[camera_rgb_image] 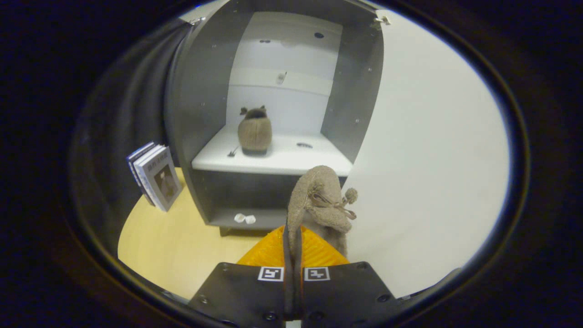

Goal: Open the shoe cabinet door, grab the shoes and put them into the shoe cabinet, then close the shoe cabinet door.

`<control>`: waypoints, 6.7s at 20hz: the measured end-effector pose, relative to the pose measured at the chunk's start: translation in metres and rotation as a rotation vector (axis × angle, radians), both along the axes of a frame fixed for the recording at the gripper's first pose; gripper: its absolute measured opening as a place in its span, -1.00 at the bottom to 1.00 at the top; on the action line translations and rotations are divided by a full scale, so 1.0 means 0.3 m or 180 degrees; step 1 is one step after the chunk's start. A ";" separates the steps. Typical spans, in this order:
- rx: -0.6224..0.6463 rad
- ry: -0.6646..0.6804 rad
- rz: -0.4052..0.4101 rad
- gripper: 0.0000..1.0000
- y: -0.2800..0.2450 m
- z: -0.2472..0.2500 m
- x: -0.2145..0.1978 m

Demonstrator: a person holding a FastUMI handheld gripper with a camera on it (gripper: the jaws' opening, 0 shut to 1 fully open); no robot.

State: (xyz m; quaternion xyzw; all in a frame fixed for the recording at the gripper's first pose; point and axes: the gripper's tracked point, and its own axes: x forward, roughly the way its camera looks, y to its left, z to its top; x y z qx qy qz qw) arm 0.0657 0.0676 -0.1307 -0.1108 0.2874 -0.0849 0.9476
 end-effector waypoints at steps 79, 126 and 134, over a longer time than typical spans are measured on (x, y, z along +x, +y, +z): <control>0.0460 -0.1876 -0.0261 0.91 -1.070 0.898 -0.596; 0.1205 -0.1459 0.0947 0.85 0.178 0.578 0.062; 0.0937 -0.1525 0.0895 0.84 0.284 0.564 0.183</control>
